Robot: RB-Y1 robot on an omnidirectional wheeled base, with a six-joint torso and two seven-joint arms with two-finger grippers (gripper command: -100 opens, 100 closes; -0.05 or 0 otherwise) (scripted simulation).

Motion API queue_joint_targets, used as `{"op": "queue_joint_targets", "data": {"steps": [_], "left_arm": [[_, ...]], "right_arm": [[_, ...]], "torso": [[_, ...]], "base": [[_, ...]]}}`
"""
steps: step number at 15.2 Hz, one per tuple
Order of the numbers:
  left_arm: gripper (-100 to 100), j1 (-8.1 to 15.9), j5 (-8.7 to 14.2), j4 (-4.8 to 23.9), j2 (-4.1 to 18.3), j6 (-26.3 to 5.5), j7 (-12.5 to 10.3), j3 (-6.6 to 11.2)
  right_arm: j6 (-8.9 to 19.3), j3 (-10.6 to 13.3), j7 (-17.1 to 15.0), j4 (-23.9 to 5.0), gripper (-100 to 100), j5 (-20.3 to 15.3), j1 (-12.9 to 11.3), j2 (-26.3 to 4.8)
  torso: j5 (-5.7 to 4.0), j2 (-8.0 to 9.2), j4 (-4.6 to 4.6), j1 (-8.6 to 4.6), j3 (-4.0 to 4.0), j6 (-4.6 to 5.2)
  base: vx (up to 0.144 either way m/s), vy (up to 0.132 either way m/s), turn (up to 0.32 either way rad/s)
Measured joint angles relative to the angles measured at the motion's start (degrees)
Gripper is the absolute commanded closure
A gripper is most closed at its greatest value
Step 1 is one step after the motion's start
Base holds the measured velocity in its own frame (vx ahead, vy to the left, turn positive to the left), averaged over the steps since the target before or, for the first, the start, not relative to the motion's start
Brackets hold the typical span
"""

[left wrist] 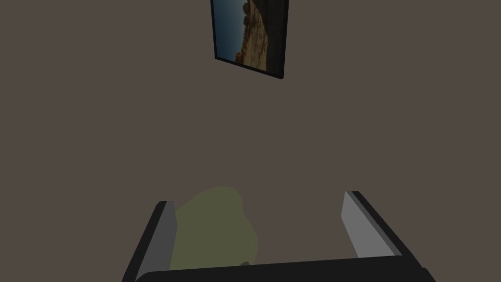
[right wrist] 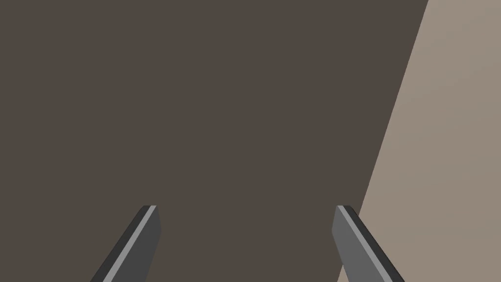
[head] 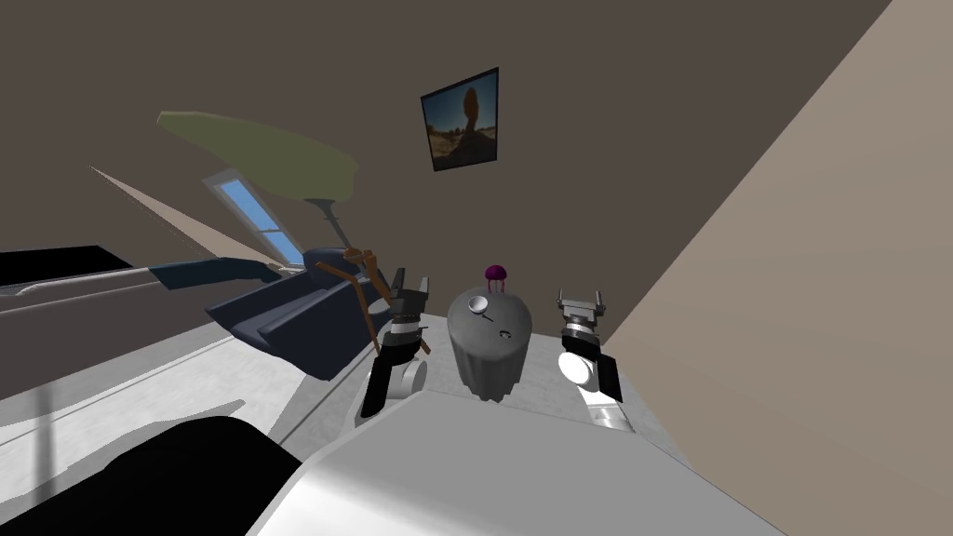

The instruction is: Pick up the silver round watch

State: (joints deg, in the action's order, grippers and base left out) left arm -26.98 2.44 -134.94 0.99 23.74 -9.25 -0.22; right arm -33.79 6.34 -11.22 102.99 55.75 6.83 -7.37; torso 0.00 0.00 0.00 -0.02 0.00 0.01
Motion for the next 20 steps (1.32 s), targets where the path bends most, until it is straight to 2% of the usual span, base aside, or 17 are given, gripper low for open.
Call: {"op": "queue_joint_targets", "data": {"steps": [2,4,7,9,11,14,16,20], "left_arm": [[0,0.0,0.0,0.0,0.0,0.0,0.0,0.0],[0,0.0,0.0,0.0,0.0,0.0,0.0,0.0],[0,0.0,0.0,0.0,0.0,0.0,0.0,0.0],[0,0.0,0.0,0.0,0.0,0.0,0.0,0.0],[0,0.0,0.0,0.0,0.0,0.0,0.0,0.0],[0,0.0,0.0,0.0,0.0,0.0,0.0,0.0],[0,0.0,0.0,0.0,0.0,0.0,0.0,0.0],[0,0.0,0.0,0.0,0.0,0.0,0.0,0.0]], "right_arm": [[-0.1,0.2,-0.1,-0.8,-100,2.3,-0.9,-0.1],[-0.8,0.9,-0.5,-3.2,-100,4.8,-2.3,-0.3],[-0.9,1.2,-0.5,-4.6,-100,8.3,-3.4,-0.2],[-1.4,1.7,-0.7,-7.1,-100,10.9,-5.2,-0.3],[-1.5,1.9,-0.9,-7.4,-100,13.2,-5.2,-0.4],[-2.1,2.8,-1.0,-9.9,-100,16.9,-6.9,-0.4],[-2.1,2.7,-1.0,-10.5,-100,19.5,-7.5,-0.4],[-3.0,3.8,-1.6,-14.4,-100,24.5,-10.2,-0.5]], "torso": [[0.0,-0.01,0.0,0.01,0.0,-0.03],[0.0,-0.01,0.0,0.0,-0.01,-0.01],[0.0,0.0,0.0,0.01,0.0,-0.02],[0.0,0.0,0.0,0.0,0.0,-0.01],[0.0,0.0,0.0,0.01,0.0,0.0],[0.0,0.0,0.0,0.0,0.0,-0.01],[0.0,0.0,0.0,0.01,0.0,0.0],[0.0,0.0,0.0,0.0,0.0,0.0]], "base": [[-0.005,-0.005,0.044],[-0.002,-0.003,0.01],[-0.004,-0.004,0.031],[-0.003,-0.003,0.013],[-0.002,-0.002,0.016],[-0.004,-0.005,0.028],[-0.002,-0.002,0.017],[-0.003,-0.003,0.02]]}}
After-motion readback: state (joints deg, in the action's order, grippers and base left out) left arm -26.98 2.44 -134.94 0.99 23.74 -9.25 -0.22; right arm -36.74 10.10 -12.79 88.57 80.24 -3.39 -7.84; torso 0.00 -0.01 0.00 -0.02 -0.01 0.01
